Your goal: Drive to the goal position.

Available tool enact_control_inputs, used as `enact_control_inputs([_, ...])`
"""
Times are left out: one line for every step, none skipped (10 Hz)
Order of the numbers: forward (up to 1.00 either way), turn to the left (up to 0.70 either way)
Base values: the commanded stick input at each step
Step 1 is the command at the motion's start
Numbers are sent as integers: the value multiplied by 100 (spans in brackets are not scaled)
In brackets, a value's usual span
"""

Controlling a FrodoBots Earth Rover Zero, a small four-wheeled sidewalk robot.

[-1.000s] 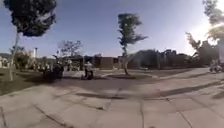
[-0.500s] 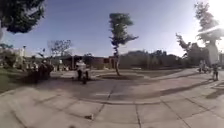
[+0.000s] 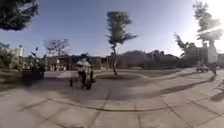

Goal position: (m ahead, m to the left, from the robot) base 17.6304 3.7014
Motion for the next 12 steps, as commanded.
enact_control_inputs([11,0])
enact_control_inputs([9,0])
enact_control_inputs([7,0])
enact_control_inputs([7,0])
enact_control_inputs([6,0])
enact_control_inputs([6,0])
enact_control_inputs([6,0])
enact_control_inputs([6,0])
enact_control_inputs([6,0])
enact_control_inputs([7,0])
enact_control_inputs([7,0])
enact_control_inputs([8,0])
